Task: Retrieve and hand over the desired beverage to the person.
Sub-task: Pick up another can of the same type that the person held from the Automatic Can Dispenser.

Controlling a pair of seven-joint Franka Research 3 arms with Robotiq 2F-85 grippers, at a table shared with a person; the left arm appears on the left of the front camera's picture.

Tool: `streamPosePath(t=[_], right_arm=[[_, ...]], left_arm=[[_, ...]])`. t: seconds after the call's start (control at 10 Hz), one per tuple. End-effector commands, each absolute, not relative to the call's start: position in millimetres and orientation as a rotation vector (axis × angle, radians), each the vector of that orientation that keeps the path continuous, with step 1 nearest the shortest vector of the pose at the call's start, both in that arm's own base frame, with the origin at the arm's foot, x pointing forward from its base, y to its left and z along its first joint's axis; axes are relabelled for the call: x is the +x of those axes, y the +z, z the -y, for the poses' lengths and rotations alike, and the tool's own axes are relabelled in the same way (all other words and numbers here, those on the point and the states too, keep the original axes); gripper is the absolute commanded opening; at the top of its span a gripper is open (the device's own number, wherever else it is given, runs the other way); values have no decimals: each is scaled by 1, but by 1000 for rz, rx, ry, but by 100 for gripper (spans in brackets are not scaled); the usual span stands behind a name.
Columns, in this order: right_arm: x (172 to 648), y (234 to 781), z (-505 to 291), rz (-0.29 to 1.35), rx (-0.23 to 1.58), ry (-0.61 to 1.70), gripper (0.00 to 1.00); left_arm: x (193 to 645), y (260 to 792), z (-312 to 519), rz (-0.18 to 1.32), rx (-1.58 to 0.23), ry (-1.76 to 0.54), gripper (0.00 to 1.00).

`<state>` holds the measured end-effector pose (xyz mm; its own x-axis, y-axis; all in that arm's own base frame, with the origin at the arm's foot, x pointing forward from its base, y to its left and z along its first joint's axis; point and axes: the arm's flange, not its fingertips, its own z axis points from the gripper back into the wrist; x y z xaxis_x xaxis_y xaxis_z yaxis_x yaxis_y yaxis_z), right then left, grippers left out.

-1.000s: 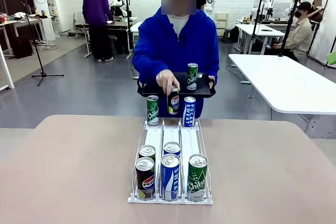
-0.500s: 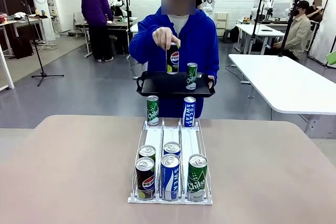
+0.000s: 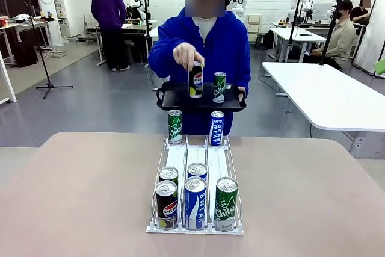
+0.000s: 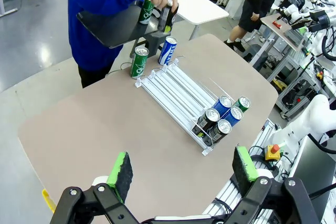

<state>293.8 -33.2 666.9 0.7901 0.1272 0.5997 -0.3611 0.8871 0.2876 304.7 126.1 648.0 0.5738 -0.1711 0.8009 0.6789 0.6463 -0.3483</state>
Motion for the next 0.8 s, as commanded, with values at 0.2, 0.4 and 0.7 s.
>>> streamPosePath(t=[0.2, 0.4, 0.7], right_arm=[[296, 671, 32, 591, 402, 277, 100], [296, 671, 32, 591, 402, 277, 100], [296, 671, 32, 591, 402, 277, 100]], left_arm=[[304, 649, -127, 831, -715, -571, 100], [304, 649, -127, 831, -715, -571, 100], [304, 649, -127, 831, -715, -571, 100]])
